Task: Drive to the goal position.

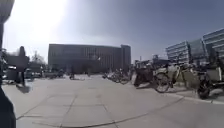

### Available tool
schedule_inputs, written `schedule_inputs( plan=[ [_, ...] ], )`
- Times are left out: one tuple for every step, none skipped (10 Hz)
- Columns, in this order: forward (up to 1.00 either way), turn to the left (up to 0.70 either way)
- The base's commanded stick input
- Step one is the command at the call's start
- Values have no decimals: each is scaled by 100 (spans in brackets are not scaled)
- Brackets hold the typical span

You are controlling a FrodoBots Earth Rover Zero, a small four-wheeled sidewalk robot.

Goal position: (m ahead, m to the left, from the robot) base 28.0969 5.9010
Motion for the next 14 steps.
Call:
schedule_inputs(
  plan=[
    [50, 0],
    [50, 0],
    [50, 0],
    [50, 0],
    [50, 0],
    [50, 10],
    [50, 29],
    [50, 45],
    [50, 2],
    [50, 0],
    [50, 0],
    [50, 0],
    [50, 0],
    [50, 0]
  ],
)
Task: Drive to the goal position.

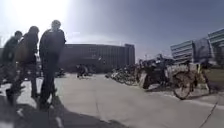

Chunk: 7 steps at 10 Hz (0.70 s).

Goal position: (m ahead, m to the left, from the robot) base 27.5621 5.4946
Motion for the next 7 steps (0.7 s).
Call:
schedule_inputs(
  plan=[
    [50, 0],
    [50, 0],
    [50, 0],
    [50, 0],
    [50, 0],
    [50, 0],
    [50, 0]
  ],
)
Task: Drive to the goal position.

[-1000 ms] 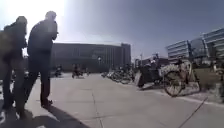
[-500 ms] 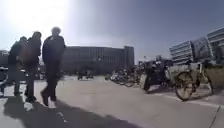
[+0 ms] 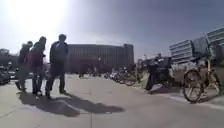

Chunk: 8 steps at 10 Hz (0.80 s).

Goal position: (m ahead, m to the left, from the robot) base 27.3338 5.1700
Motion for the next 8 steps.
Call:
schedule_inputs(
  plan=[
    [50, 0],
    [50, 0],
    [50, 0],
    [50, 0],
    [50, 0],
    [50, 0],
    [50, 9],
    [50, 37]
  ],
)
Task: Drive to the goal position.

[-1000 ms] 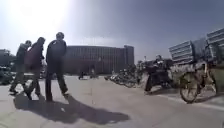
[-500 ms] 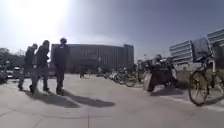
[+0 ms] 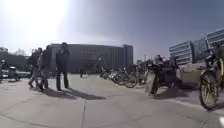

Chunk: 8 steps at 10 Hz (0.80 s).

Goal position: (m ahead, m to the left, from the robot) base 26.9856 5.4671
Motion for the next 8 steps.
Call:
schedule_inputs(
  plan=[
    [50, 4],
    [50, 2],
    [50, 1],
    [50, 0],
    [50, 0],
    [50, 0],
    [50, 0],
    [50, 0]
  ],
)
